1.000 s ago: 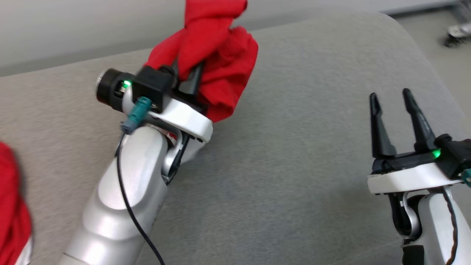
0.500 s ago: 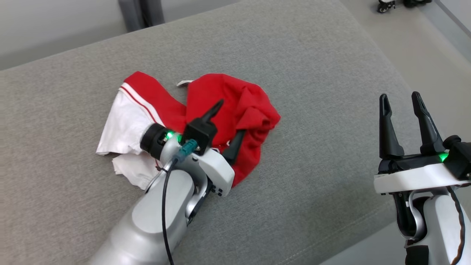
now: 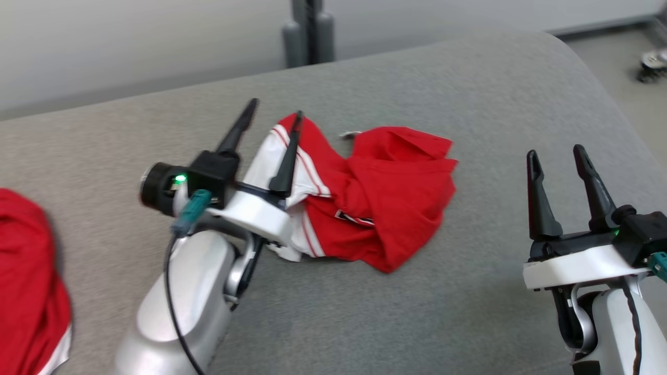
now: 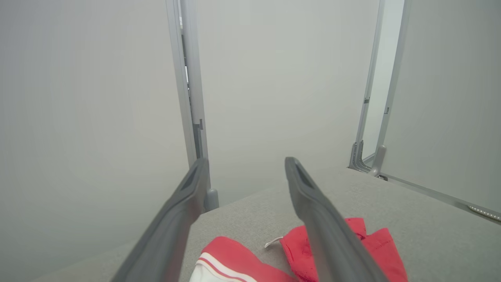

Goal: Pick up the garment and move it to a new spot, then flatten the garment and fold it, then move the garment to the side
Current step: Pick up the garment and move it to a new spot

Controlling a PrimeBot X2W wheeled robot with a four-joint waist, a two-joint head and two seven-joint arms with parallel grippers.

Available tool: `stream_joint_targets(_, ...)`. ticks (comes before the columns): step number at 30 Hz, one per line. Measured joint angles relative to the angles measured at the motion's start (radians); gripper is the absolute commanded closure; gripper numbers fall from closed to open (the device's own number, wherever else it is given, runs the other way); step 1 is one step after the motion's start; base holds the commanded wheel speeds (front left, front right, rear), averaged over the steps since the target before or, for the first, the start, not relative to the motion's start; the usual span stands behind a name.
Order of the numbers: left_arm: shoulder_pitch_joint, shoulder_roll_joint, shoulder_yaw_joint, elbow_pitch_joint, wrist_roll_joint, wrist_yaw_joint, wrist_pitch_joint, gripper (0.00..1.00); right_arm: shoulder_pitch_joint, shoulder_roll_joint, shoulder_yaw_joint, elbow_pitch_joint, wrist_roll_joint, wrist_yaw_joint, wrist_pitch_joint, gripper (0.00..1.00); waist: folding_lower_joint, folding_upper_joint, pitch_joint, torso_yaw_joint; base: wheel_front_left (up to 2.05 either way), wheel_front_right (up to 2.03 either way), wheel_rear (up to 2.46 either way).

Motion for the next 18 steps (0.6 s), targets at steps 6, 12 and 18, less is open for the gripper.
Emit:
stream_joint_targets(6, 0.105, 0.028, 0.153, -0.106, 0.053, -0.002, 0.000, 0.00, 0.011, 0.000, 0.018, -0.007, -0.023, 0.000, 0.000, 0.00, 0.0000, 0.0000, -0.045, 0.104, 0.00, 0.00, 0.00)
stream_joint_targets(12, 0.296, 0.014, 0.295, -0.173, 0.101, -0.030, 0.000, 0.00, 0.039, 0.000, 0.047, -0.007, -0.048, 0.000, 0.000, 0.00, 0.0000, 0.0000, -0.088, 0.202, 0.00, 0.00, 0.00)
stream_joint_targets(18, 0.439, -0.018, 0.367, -0.228, 0.129, -0.071, 0.000, 0.00, 0.071, 0.000, 0.043, 0.004, -0.048, 0.000, 0.000, 0.00, 0.0000, 0.0000, -0.119, 0.247, 0.00, 0.00, 0.00)
